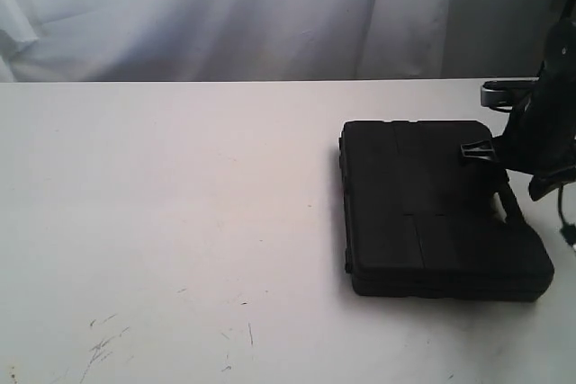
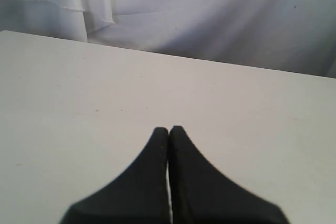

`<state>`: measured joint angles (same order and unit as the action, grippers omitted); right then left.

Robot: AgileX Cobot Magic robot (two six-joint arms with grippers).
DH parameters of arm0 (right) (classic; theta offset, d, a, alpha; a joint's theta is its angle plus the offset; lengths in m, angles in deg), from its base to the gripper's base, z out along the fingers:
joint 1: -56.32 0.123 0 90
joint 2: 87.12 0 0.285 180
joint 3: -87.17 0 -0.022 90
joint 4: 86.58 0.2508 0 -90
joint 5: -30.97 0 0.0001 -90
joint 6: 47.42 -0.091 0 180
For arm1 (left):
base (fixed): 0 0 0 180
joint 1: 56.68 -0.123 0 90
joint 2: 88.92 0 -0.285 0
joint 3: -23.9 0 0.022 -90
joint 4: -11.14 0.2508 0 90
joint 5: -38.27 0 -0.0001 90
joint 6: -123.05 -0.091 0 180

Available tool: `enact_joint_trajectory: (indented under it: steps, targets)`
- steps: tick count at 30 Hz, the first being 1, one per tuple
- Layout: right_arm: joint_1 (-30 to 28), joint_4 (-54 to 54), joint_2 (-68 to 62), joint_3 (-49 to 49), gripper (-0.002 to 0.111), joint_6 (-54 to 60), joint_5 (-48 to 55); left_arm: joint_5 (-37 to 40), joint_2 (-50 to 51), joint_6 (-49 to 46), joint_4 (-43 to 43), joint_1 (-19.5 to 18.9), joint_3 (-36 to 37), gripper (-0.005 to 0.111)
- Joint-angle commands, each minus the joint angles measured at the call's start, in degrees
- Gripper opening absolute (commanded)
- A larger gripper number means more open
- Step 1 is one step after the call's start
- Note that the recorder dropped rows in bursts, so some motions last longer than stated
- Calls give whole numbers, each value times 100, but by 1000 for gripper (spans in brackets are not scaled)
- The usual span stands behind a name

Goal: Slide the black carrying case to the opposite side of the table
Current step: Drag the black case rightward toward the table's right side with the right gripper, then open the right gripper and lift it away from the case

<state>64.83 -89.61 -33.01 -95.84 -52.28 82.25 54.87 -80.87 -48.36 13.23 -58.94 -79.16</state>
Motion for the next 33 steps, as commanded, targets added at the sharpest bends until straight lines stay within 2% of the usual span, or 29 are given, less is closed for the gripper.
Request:
enact_joint_trajectory:
  steps: [1,12,14,16,17,21,33]
  targets:
    - [0,347,251,-28,59,24,-53,-31,-27,30,21,-9,28,0]
    - [0,708,1088,-28,58,3,98,-31,-27,30,21,-9,28,0]
    - [0,708,1234,-28,48,-41,161,-31,-27,30,21,-9,28,0]
    - [0,748,1368,-28,32,-41,211,-31,-27,30,21,-9,28,0]
    - [0,817,1434,4,21,0,238,-31,-27,30,21,-9,28,0]
    - [12,865,1689,266,0,83,5,-31,-27,30,21,-9,28,0]
    - [132,1127,3273,2169,0,48,-1991,-31,-27,30,21,-9,28,0]
